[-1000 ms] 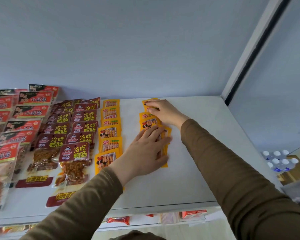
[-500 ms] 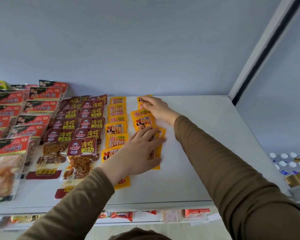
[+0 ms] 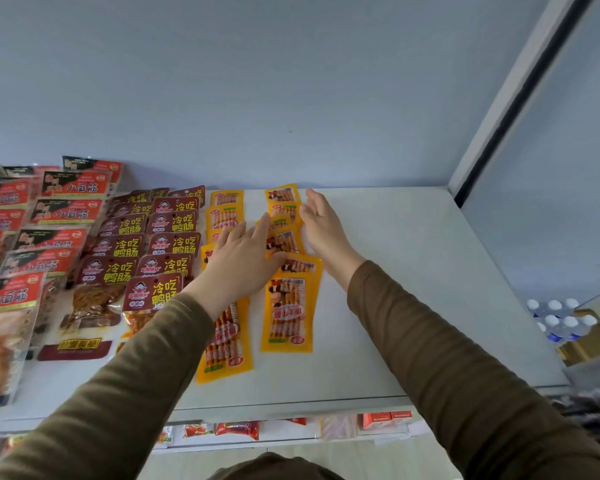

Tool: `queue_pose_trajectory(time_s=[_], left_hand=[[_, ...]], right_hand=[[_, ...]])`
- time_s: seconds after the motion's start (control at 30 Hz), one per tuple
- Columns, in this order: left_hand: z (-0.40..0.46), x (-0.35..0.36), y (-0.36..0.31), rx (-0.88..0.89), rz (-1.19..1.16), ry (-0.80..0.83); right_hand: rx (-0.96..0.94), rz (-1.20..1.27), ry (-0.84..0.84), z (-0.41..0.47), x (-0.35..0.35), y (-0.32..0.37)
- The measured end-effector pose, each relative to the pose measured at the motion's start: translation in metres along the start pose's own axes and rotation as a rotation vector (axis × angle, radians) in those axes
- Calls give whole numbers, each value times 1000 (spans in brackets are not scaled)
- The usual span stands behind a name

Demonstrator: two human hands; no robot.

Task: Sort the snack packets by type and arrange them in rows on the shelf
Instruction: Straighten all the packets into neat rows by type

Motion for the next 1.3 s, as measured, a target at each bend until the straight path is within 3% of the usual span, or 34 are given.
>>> queue_pose_trajectory(time_s=[0.17,0.27,0.4,0.53,0.73,0.9,0.97,1.07,1.17,1.3], left_hand=[[5,5,-2,-18,-168,12],[7,0,0,-22,-76,-51],[7,2,-9,27,-18,-3],[23,-11,5,-28,51,-153],[52,4,2,-28,95,4],[55,-6,14,-15,59,-36],[55,-28,33,-23,56,-150],[46,-59,71,-119,20,-284],[32,-53,70,-108,120,-258],[12,-16,33,13,193,-138]], right_hand=[[46,5,2,-1,-7,11],[39,-73,-38,-1,-20,10],[5,-140,59,-6,-12,7],[-21,-245,-57,10,-18,11],[-26,-540,27,26,-7,7],[-49,-483,54,25,-12,12],[-48,-420,30,23,-23,14],[-120,-477,-34,16,-40,16],[-217,-626,-29,4,-35,14],[-346,-805,147,-9,0,5]])
Point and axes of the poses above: each hand's wrist, its own z-axis towards the middle knuckle, its own x-axis out of the palm, y = z × x, the point moved 4 cm from there along z, towards the middle knuckle, and after that the axes turned 3 degrees about -x, right-handed, at the moved point
